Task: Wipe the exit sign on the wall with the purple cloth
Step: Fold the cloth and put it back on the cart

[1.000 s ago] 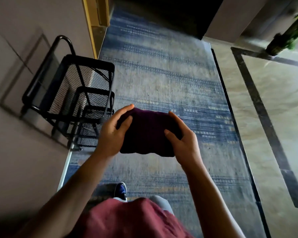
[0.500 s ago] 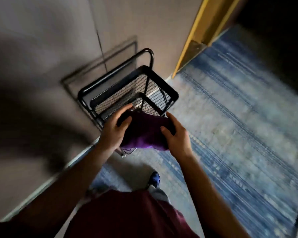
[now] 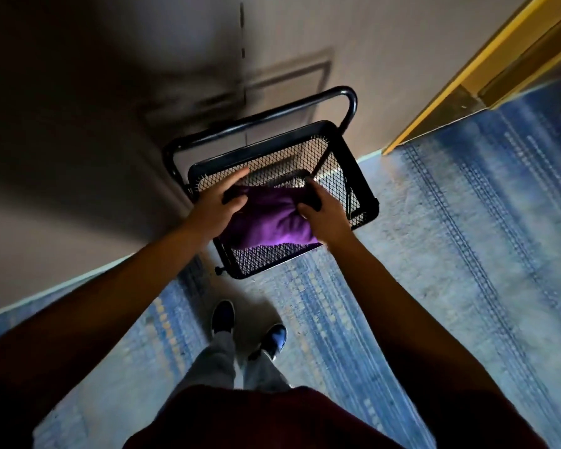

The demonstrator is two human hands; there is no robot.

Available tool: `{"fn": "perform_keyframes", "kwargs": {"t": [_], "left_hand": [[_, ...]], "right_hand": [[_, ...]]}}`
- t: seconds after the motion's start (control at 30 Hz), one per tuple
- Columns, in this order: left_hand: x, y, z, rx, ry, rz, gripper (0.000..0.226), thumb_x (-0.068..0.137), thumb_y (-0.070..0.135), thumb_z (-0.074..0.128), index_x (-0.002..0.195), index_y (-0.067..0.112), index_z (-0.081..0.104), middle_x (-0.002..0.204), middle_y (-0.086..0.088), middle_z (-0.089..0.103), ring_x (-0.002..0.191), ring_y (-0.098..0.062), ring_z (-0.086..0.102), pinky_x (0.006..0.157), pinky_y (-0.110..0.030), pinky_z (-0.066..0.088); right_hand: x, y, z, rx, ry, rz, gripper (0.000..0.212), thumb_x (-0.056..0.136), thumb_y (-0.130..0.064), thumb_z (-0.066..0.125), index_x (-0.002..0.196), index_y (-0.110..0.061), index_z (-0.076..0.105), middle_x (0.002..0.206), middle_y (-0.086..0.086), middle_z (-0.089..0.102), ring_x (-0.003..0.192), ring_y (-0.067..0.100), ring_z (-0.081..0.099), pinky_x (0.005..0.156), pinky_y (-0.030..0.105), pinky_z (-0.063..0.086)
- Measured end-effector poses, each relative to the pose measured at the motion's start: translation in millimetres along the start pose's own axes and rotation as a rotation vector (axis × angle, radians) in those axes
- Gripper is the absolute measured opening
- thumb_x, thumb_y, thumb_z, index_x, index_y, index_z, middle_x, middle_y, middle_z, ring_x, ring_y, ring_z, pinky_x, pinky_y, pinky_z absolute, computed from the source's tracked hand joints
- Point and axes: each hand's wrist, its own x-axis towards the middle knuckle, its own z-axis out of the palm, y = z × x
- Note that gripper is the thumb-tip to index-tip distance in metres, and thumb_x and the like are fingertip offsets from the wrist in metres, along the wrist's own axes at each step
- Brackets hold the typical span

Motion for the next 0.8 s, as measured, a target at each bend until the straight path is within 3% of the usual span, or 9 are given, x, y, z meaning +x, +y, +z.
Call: {"fn": "perform_keyframes", "kwargs": {"t": [0.1,0.23,0.37,0.43,0.47,0.5,0.57,0.63,0.8], "left_hand": [[19.1,-24.6,-2.6,0.010,-0.017,-0.072,0.062,0.094,0.023,0.063,0.142,0.057,0.044,0.161,0.008,0.040,0.149,-0.010,0.033,0.124,-0.036,0.022],[35.7,-50.0,13.6,0.009,0.090,-0.166,0.065,0.095,0.008,0.065,0.154,0.027,0.042,0.162,-0.001,0.040,0.151,-0.019,0.034,0.126,-0.040,0.022],[40.7,-67.1,31.8,-0.001,0.146,-0.253,0.068,0.096,0.005,0.065,0.157,0.020,0.037,0.163,-0.008,0.037,0.151,-0.026,0.032,0.124,-0.037,0.024],[42.8,-75.2,38.3,0.008,0.175,-0.290,0.070,0.097,0.005,0.064,0.158,0.022,0.034,0.164,-0.008,0.034,0.142,-0.024,0.046,0.110,-0.014,0.032],[45.4,-79.3,40.6,0.008,0.194,-0.310,0.071,0.097,0.005,0.064,0.159,0.022,0.033,0.165,-0.009,0.033,0.121,-0.013,0.060,0.092,0.001,0.035],[49.1,-82.1,41.9,0.011,0.210,-0.328,0.072,0.098,0.004,0.063,0.159,0.023,0.032,0.165,-0.010,0.032,0.094,0.001,0.059,0.073,0.007,0.037],[54.8,-85.2,43.7,0.011,0.236,-0.373,0.073,0.098,0.004,0.062,0.160,0.026,0.030,0.165,-0.011,0.032,0.068,0.010,0.039,0.054,0.008,0.035],[58.8,-86.2,44.1,0.026,0.251,-0.402,0.073,0.099,0.005,0.062,0.160,0.026,0.029,0.164,-0.011,0.034,0.065,0.011,0.036,0.050,0.006,0.035],[64.0,-84.0,45.9,0.076,0.257,-0.498,0.077,0.100,0.007,0.061,0.162,0.031,0.021,0.156,-0.014,0.046,0.060,0.006,0.035,0.043,-0.004,0.037]], "right_hand": [[24.6,7.5,10.8,0.020,-0.066,0.046,0.064,0.098,-0.006,0.061,0.156,-0.024,0.040,0.146,0.012,0.060,0.131,0.027,0.059,0.114,0.045,0.046],[51.6,17.3,27.0,-0.042,-0.090,0.087,0.062,0.099,-0.006,0.061,0.154,-0.026,0.042,0.146,0.013,0.059,0.134,0.032,0.057,0.114,0.051,0.045],[77.3,27.6,37.6,-0.194,-0.114,0.047,0.062,0.099,-0.007,0.061,0.154,-0.031,0.043,0.148,0.014,0.057,0.132,0.036,0.058,0.108,0.053,0.051],[88.8,34.4,42.8,-0.255,-0.096,0.035,0.061,0.099,-0.006,0.061,0.152,-0.031,0.045,0.146,0.013,0.060,0.129,0.036,0.061,0.108,0.047,0.050],[93.8,38.6,46.6,-0.263,-0.079,0.040,0.060,0.099,-0.006,0.061,0.151,-0.032,0.047,0.144,0.013,0.062,0.126,0.035,0.063,0.106,0.044,0.050],[96.6,40.7,50.3,-0.256,-0.063,0.063,0.059,0.099,-0.006,0.061,0.150,-0.032,0.048,0.142,0.014,0.063,0.122,0.034,0.066,0.103,0.043,0.053],[99.8,46.6,58.5,-0.239,-0.041,0.098,0.057,0.099,-0.007,0.061,0.149,-0.032,0.050,0.138,0.011,0.066,0.116,0.030,0.069,0.096,0.037,0.057],[101.4,51.9,64.1,-0.252,-0.015,0.103,0.056,0.098,-0.008,0.061,0.147,-0.032,0.051,0.136,0.007,0.068,0.117,0.027,0.068,0.093,0.030,0.051],[109.0,60.0,66.8,-0.324,0.018,0.078,0.050,0.098,-0.014,0.061,0.144,-0.033,0.054,0.127,0.002,0.073,0.110,0.024,0.071,0.098,0.047,0.059]]}}
